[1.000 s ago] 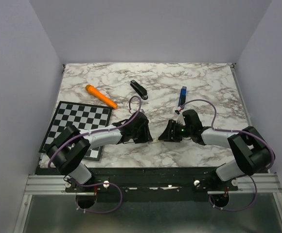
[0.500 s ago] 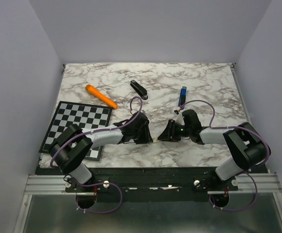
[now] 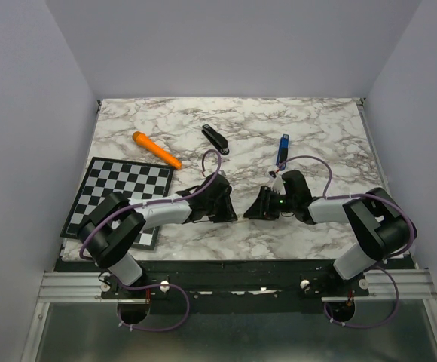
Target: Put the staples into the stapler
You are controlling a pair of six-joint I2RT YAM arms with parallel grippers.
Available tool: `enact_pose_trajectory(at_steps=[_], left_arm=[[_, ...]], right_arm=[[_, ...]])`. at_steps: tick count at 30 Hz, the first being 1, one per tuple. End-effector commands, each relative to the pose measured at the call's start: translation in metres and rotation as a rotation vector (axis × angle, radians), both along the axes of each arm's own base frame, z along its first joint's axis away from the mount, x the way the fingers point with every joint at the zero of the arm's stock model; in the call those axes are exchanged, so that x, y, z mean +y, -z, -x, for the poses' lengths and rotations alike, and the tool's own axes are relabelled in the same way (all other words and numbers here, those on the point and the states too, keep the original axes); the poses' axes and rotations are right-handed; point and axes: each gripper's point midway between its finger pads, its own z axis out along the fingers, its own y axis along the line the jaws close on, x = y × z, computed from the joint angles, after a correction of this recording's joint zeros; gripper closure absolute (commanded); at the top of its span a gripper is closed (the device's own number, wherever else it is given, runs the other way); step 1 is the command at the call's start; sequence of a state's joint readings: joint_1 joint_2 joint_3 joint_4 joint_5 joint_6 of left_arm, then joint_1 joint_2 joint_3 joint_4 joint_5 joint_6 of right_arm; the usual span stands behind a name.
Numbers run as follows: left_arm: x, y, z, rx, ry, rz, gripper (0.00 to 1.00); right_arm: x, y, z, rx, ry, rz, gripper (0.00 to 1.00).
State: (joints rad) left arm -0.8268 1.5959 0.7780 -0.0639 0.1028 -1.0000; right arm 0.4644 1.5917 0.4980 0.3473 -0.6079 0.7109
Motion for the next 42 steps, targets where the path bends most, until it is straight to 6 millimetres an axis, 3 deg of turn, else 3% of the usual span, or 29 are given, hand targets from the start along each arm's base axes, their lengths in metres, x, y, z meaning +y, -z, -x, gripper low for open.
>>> enact_pose_trajectory(at_steps=[1, 6, 20, 33, 40, 42], left_arm=[[-0.004, 0.004, 0.004, 0.023, 0.001, 0.021, 0.66], [-0.005, 0.004, 0.003, 0.020, -0.001, 0.039, 0.71], [-0.014, 0.000, 0.001, 0.003, 0.021, 0.086, 0.73], [-0.004, 0.004, 0.001, 0.014, -0.025, 0.117, 0.99], [-0.003, 0.001, -0.001, 0.003, -0.032, 0.124, 1.00], [-0.003, 0.002, 0.000, 0.004, -0.029, 0.121, 1.00]], right_arm=[[-0.008, 0.016, 0.010, 0.042, 0.001, 0.035, 0.54], [-0.007, 0.015, 0.010, 0.044, -0.001, 0.031, 0.54], [-0.005, 0.017, 0.013, 0.055, -0.016, 0.012, 0.55], [-0.017, 0.006, 0.002, -0.027, 0.023, 0.099, 0.55], [-0.020, 0.002, -0.003, -0.048, 0.026, 0.130, 0.55], [-0.021, 0.002, -0.003, -0.048, 0.029, 0.132, 0.61]])
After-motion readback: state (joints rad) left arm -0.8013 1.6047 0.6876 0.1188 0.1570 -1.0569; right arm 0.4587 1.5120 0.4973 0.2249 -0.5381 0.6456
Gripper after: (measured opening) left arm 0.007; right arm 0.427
